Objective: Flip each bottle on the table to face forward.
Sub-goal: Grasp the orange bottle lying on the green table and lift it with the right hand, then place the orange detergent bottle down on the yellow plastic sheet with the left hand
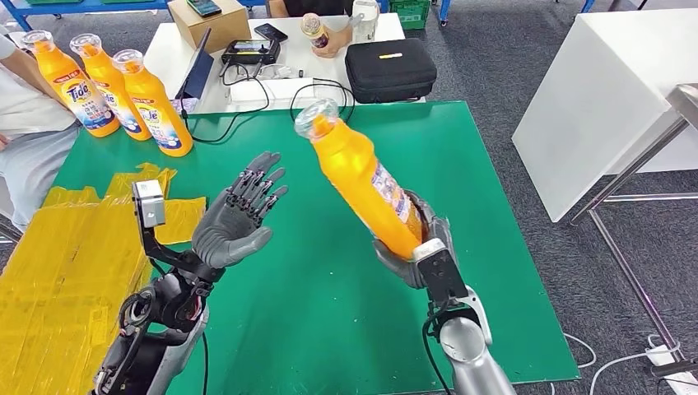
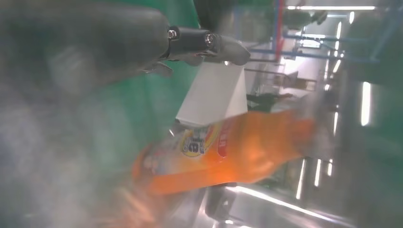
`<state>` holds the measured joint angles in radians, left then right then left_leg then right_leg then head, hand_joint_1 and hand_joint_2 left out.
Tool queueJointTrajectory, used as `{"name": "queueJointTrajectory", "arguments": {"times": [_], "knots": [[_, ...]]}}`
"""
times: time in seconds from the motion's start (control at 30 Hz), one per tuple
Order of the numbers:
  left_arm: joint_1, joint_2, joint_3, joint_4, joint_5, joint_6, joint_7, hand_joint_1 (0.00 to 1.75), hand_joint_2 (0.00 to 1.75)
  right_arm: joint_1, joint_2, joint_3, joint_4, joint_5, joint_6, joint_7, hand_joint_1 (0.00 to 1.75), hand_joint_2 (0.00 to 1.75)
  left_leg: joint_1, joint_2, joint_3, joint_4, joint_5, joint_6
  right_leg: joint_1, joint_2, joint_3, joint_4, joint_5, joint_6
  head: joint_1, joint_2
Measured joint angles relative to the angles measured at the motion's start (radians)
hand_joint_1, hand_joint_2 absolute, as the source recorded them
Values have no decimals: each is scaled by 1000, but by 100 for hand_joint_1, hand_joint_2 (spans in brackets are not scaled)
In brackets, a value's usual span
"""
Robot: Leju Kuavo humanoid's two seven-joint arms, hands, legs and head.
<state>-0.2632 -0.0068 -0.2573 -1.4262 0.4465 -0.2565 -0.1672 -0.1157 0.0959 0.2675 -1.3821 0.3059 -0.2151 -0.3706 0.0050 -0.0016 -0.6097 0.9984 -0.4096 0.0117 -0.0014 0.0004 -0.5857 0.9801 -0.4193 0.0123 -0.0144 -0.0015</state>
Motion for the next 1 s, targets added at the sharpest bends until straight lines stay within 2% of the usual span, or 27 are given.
{"name": "queueJointTrajectory", "arguments": {"times": [0.23,0.67,1.0], "knots": [[-23,3,-25,27,24,12,5,0,175,-47,17,102,23,-12,18,-10,175,175,0,0,0,0,0,0,0,0,0,0,0,0,0,0],[-35,9,-34,62,41,17,5,0,175,-86,31,185,59,-12,26,-10,175,175,0,-1,-1,0,0,0,0,0,0,0,0,0,0,0],[-36,14,-34,64,46,27,0,0,175,-125,34,261,127,50,24,25,175,175,0,-1,-1,0,0,0,0,0,0,0,0,0,0,0]]}}
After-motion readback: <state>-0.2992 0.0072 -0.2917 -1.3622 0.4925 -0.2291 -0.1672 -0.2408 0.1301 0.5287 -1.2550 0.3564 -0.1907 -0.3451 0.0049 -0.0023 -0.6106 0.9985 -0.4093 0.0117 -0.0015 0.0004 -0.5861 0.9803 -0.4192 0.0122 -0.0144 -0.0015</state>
